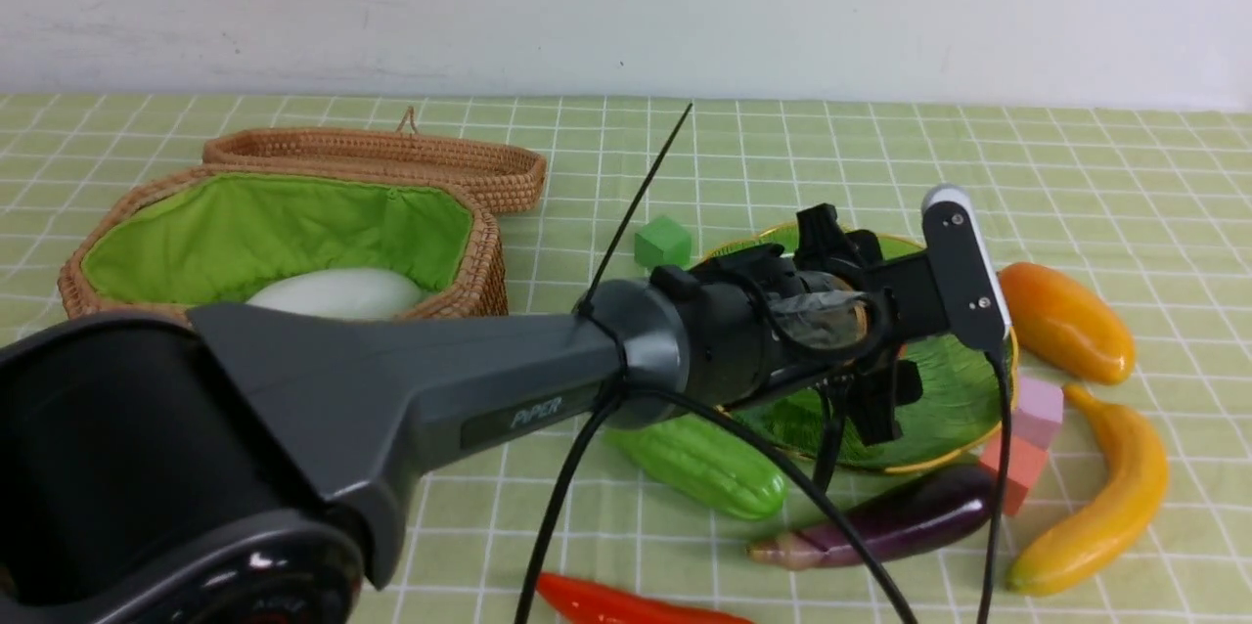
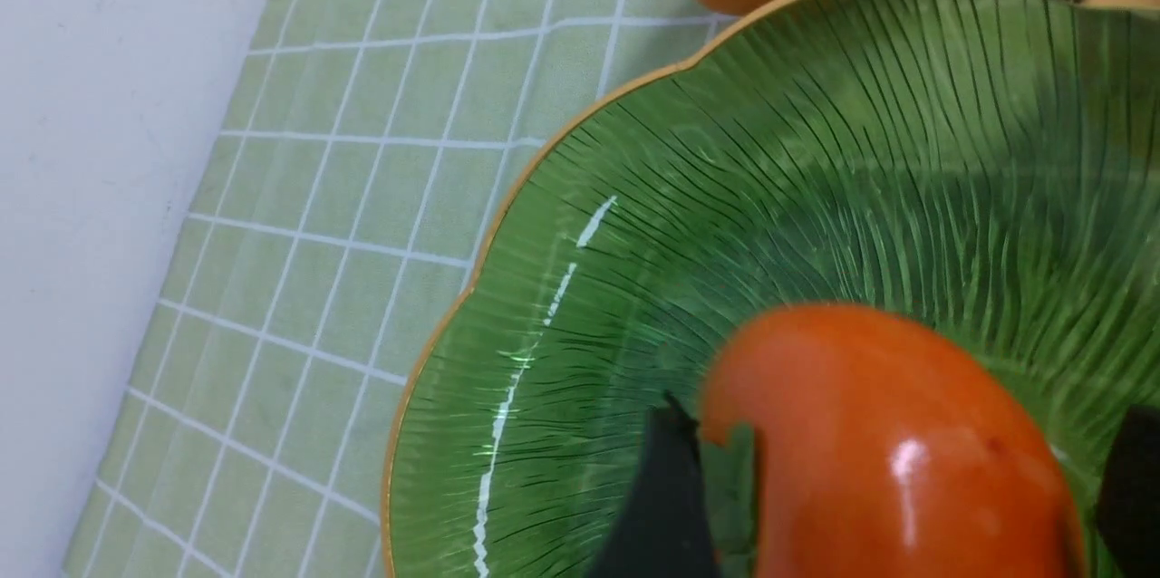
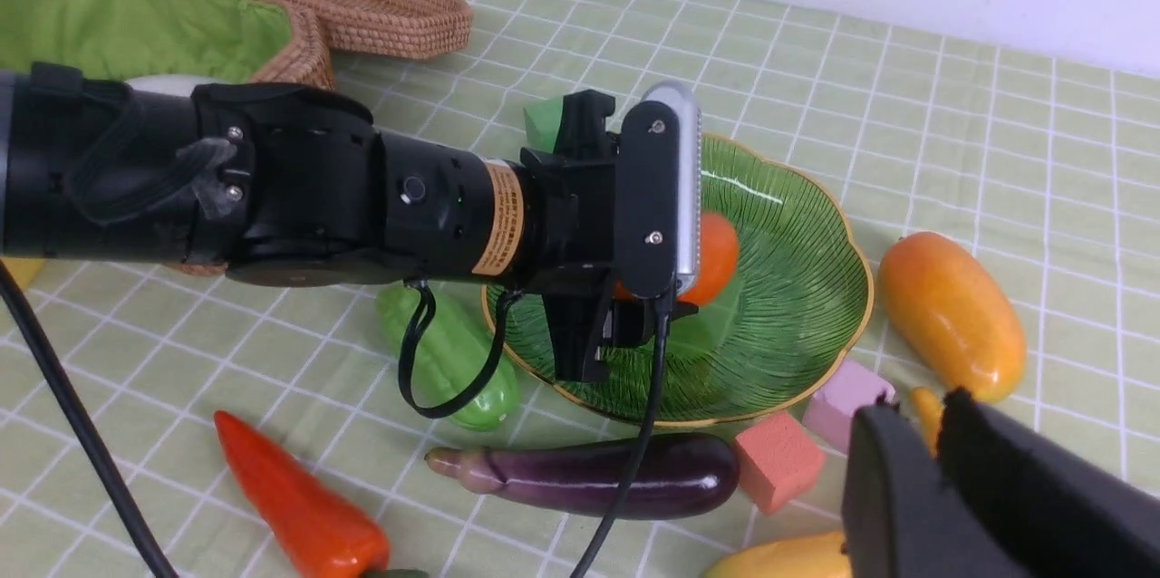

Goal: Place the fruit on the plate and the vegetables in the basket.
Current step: Grab a tomato with your left arm and place it on the plate on the right, then use the left arm to grab a carrot and put it into the left basket

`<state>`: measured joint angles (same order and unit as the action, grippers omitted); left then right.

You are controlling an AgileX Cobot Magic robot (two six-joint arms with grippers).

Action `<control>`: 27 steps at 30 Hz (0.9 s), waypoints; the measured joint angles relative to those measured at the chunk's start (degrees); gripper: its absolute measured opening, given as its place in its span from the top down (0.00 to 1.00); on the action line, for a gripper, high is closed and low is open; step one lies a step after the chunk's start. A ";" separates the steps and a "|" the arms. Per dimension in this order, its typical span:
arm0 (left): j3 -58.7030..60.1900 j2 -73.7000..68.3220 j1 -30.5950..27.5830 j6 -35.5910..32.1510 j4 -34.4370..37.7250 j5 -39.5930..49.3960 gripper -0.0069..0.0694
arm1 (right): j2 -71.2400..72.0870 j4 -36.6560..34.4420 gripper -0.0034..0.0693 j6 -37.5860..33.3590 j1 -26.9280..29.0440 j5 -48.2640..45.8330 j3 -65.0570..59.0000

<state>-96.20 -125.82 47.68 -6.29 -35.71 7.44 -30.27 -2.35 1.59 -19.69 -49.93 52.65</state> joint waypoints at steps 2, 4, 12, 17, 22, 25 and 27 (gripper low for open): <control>0.00 0.22 0.00 0.07 0.05 0.67 0.07 | 0.00 0.00 0.83 0.00 0.00 -0.21 0.00; 0.00 0.52 0.00 0.85 0.12 1.64 0.04 | 0.00 0.00 0.83 -0.37 0.00 -0.33 0.00; 0.00 7.05 1.68 5.61 0.68 14.61 0.13 | 0.00 -0.05 0.83 -1.05 0.00 -1.74 0.00; -0.11 17.49 6.48 9.46 5.88 39.33 0.42 | 0.00 -0.93 0.83 -1.05 0.00 -5.61 0.00; -0.36 21.87 7.43 7.23 15.99 54.42 0.77 | 0.00 -3.37 0.83 -2.72 0.00 -9.13 0.00; 1.13 22.86 7.31 -1.37 27.51 61.95 0.93 | 0.00 -7.38 0.83 -7.27 0.00 -11.56 0.00; 3.52 22.92 7.31 -9.81 33.76 62.35 0.93 | 0.00 -10.02 0.83 -9.76 0.00 -12.12 0.00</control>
<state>-92.68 -102.90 55.00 -16.11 -1.95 69.79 -30.27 -12.37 -8.16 -19.69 -62.06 52.65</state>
